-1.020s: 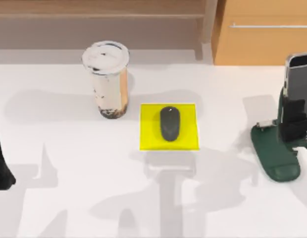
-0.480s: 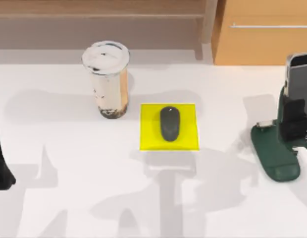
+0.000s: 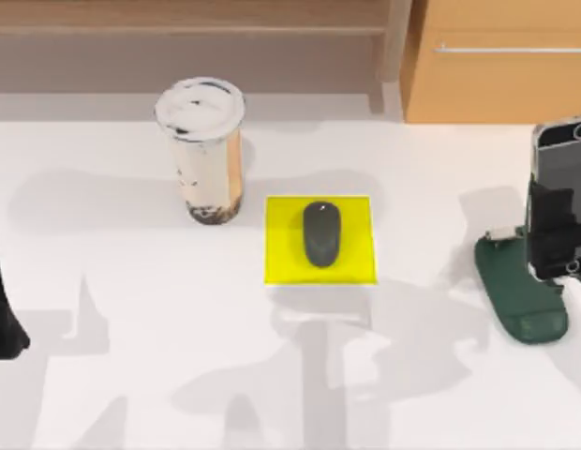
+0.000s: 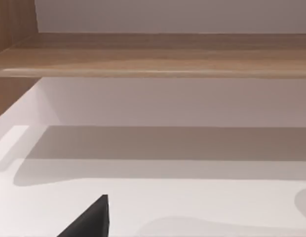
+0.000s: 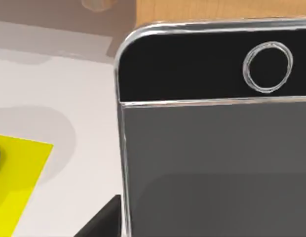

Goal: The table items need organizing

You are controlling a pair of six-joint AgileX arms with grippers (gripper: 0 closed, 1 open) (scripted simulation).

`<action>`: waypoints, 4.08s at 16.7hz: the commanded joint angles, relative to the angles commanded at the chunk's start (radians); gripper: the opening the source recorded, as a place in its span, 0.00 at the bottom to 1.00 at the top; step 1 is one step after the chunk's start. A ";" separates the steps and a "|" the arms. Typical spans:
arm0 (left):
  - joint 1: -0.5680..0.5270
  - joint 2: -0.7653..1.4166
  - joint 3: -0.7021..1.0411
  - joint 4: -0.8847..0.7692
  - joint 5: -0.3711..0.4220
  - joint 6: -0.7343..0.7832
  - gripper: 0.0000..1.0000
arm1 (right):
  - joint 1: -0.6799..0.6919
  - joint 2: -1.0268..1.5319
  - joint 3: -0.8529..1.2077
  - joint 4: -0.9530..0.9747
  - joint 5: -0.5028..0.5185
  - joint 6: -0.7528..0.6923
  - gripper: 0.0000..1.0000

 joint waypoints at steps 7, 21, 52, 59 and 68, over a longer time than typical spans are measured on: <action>0.000 0.000 0.000 0.000 0.000 0.000 1.00 | 0.000 -0.001 0.000 0.000 0.000 0.000 1.00; 0.000 0.000 0.000 0.000 0.000 0.000 1.00 | 0.066 -0.158 -0.059 -0.068 0.046 0.024 1.00; 0.000 0.000 0.000 0.000 0.000 0.000 1.00 | -0.353 -1.003 -0.491 -0.042 -0.166 -0.063 1.00; -0.046 0.128 0.051 0.115 -0.042 0.001 1.00 | -0.353 -1.003 -0.491 -0.042 -0.166 -0.063 1.00; -0.306 0.874 0.199 0.579 -0.207 -0.002 1.00 | -0.353 -1.003 -0.491 -0.042 -0.166 -0.063 1.00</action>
